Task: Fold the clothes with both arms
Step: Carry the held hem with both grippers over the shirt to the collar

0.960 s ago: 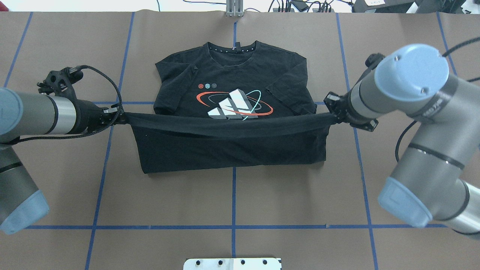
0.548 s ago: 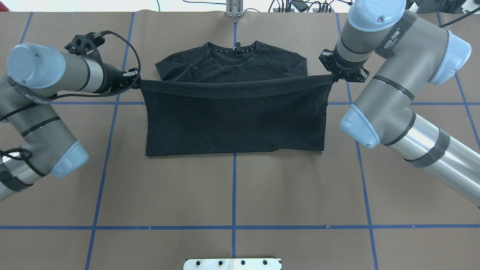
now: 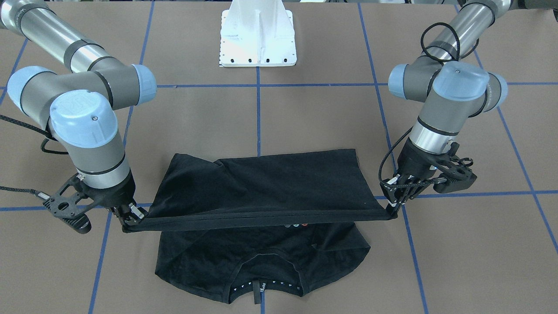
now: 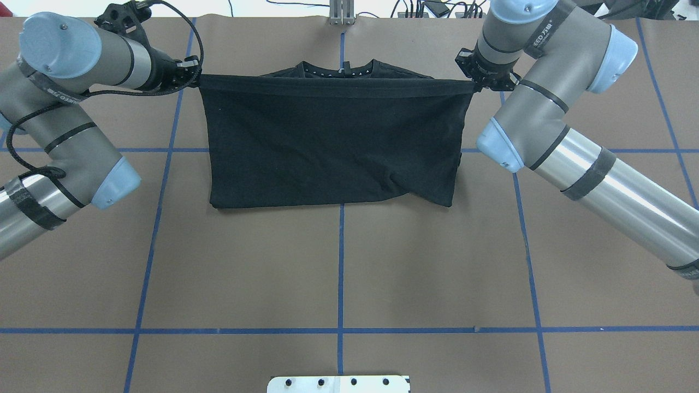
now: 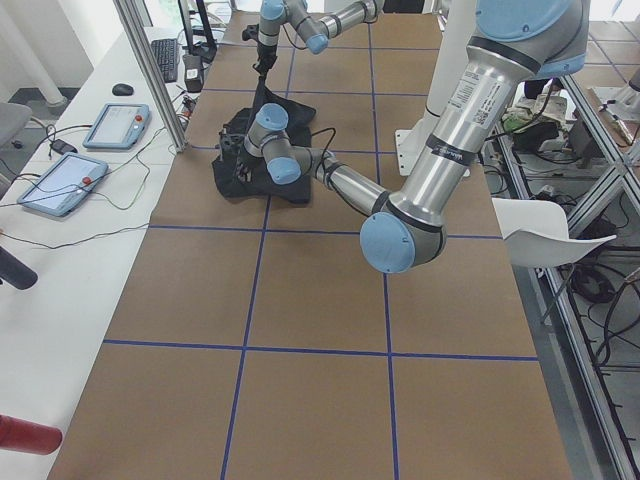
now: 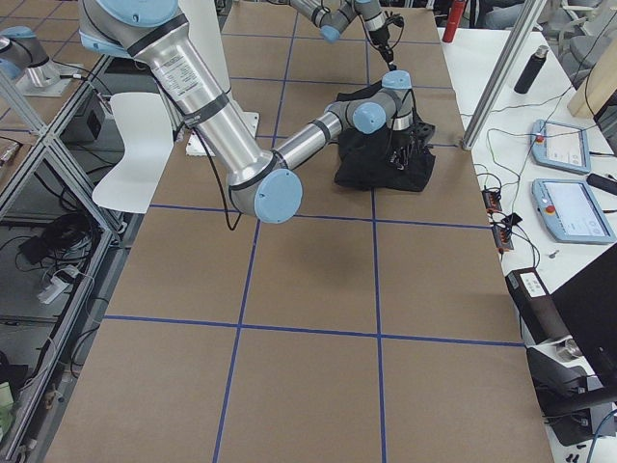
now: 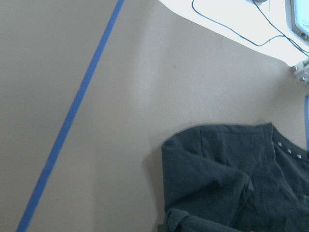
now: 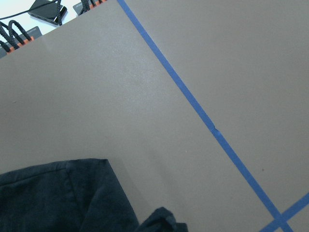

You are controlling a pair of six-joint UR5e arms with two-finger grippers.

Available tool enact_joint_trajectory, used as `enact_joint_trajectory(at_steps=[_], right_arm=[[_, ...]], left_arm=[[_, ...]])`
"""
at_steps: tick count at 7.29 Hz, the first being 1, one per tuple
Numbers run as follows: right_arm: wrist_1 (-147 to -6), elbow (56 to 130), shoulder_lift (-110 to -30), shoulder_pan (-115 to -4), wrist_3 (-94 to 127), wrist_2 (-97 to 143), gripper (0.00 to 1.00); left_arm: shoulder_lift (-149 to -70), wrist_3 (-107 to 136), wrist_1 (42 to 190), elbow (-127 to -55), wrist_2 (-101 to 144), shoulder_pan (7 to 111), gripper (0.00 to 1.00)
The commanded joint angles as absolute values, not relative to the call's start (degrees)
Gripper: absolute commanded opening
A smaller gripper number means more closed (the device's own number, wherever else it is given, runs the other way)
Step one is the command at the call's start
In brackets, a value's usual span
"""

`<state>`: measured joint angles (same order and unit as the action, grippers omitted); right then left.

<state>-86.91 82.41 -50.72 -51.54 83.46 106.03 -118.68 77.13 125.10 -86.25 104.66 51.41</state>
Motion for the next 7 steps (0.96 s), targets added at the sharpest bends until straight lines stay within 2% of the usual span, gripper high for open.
enact_joint_trajectory(at_steps=[1, 3, 5, 6, 7], right_arm=[[-85.87, 76.76, -48.18, -51.42, 83.15, 105.74, 0.0], [-81.07, 71.13, -46.23, -50.28, 83.14, 103.98, 0.0], [-78.58, 70.14, -46.14, -49.75, 83.41, 103.62, 0.0], [-78.4, 69.44, -46.14, -49.75, 83.32, 102.58, 0.0], [-78.4, 69.0, -45.71, -49.49, 83.15, 101.61, 0.0]], left_arm=[[-121.36, 77.08, 125.33, -82.03, 104.59, 51.59, 0.0], [-125.76, 77.08, 127.25, -73.86, 104.15, 51.5, 0.0], [-126.64, 77.17, 130.6, -69.63, 103.97, 51.5, 0.04], [-126.74, 77.17, 131.3, -69.0, 103.97, 51.5, 0.1], [-126.83, 77.08, 131.83, -68.12, 103.97, 51.42, 0.23]])
